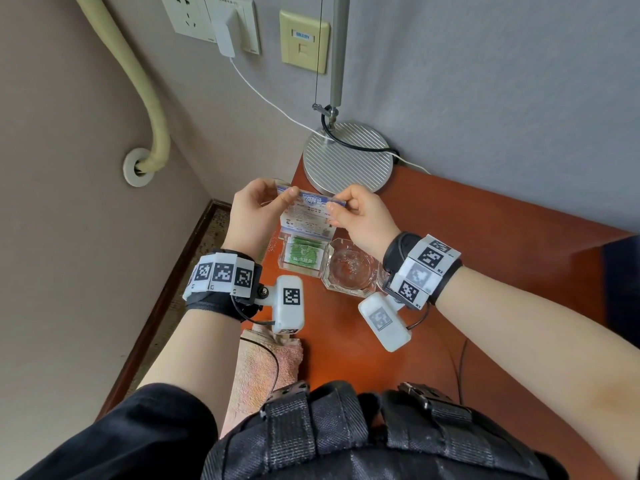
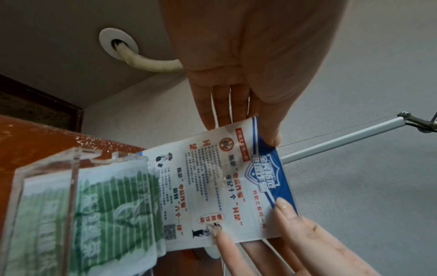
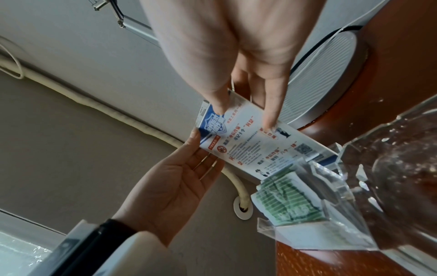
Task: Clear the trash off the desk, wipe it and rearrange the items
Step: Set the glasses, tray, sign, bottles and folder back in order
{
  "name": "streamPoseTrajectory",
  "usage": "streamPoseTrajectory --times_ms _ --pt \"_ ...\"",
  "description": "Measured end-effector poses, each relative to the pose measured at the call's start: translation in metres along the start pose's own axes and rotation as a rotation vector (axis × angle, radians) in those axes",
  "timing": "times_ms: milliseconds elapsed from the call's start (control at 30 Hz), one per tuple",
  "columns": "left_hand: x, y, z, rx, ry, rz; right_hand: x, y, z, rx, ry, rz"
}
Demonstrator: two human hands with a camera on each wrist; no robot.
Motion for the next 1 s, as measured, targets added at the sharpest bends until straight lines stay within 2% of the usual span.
streamPoseTrajectory --times_ms 333,433,567,733,833,1000 --pt "0.0 -0.005 0.002 -0.055 -0.02 0.038 -0.006 -0.006 -0.004 0.039 -0.084 -0.074" --pt "0.0 -0.005 0.011 0.021 0.042 0.085 -0.013 -0.011 -0.006 0.048 -0.103 -0.076" --pt "0.008 -0.01 0.036 0.227 0.222 0.099 -0.029 -0.024 -0.013 0.019 -0.175 -0.024" --pt "0.033 -0.034 0.064 0.488 0.351 -0.08 -0.047 -0.047 -0.019 -0.078 -0.403 0.03" --pt "0.045 -0.049 0.067 0.522 0.351 -0.19 -0.053 -0.066 -0.019 -0.093 -0.53 -0.02" --pt "0.066 -0.07 0.063 0.506 0.494 -0.428 -0.061 -0.098 -0.013 0.0 -0.644 -0.151"
Point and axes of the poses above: each hand's wrist, its own y-axis towards the middle knuckle, its own x-axis out of the palm, z = x × y, the point moved 4 cm from there along y, towards the middle knuckle, and after that the axes turned 2 degrees about x, right-handed, at the moved point
